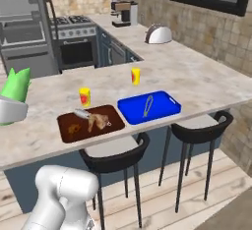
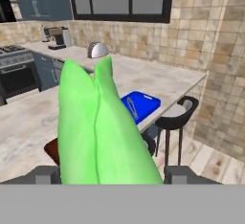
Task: Gather the corn and avocado from the fridge and place them on a tray on the dining counter. Then gather the chicken drumsticks from the fridge and place them on the other tray.
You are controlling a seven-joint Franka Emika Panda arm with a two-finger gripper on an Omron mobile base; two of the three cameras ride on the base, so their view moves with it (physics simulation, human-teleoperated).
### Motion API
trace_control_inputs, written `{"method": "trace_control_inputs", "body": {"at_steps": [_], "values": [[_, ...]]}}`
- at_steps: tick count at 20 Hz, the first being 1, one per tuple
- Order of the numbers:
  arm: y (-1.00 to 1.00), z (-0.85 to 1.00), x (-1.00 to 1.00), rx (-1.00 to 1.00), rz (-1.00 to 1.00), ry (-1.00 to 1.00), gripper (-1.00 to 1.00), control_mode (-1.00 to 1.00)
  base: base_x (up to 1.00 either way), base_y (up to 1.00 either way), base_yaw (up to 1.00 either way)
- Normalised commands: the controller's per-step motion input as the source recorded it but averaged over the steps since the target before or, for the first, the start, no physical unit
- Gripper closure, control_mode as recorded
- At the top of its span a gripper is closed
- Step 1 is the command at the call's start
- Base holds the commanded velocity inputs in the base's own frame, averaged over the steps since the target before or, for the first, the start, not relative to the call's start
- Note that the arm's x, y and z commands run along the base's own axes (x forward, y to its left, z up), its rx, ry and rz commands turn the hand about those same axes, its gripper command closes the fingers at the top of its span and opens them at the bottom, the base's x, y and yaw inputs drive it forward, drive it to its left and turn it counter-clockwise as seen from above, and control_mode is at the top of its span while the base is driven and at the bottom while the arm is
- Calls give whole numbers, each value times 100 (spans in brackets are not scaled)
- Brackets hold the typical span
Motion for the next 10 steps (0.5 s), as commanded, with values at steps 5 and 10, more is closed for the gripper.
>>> {"method": "trace_control_inputs", "body": {"at_steps": [5, 10], "values": [[0, 0, 0, 0, 0, 0, 100, 100, 8, -70, 33], [0, 0, 0, 0, 0, 0, 100, 100, 0, -67, 36]]}}
